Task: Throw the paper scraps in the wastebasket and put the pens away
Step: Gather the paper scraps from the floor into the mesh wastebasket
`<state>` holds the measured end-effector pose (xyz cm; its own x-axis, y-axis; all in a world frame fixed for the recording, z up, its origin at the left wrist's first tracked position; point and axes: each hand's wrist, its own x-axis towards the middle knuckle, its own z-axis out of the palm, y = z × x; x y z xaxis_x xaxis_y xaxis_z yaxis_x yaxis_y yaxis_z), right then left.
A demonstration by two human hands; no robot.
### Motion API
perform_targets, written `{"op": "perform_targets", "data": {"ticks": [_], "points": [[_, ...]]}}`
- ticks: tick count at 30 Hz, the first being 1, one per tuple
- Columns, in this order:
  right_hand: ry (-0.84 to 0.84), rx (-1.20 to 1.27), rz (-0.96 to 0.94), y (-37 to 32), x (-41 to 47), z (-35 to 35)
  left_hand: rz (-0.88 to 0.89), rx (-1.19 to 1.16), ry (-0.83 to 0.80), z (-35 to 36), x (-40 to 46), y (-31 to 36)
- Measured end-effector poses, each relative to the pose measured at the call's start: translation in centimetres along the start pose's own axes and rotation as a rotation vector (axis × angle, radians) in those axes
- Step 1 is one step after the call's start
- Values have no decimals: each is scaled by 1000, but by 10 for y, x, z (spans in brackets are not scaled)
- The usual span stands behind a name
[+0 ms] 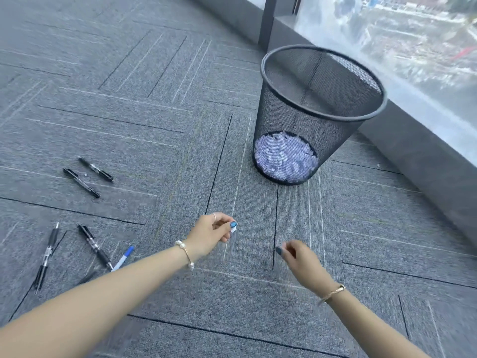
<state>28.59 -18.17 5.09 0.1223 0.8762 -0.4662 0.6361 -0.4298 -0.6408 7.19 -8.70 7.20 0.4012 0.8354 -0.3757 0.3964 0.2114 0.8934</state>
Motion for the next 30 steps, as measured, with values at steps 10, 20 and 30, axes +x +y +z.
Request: {"op": "perform_targets", "data": {"ticks": [10,20,30], "points": [[192,462,-292,-131,-3,-133,398,0,156,-20,45,178],[609,322,-425,-174,66,-242,569,133,360,4,116,285],[495,58,-379,-144,99,-243,478,370,259,26,149,261]]}}
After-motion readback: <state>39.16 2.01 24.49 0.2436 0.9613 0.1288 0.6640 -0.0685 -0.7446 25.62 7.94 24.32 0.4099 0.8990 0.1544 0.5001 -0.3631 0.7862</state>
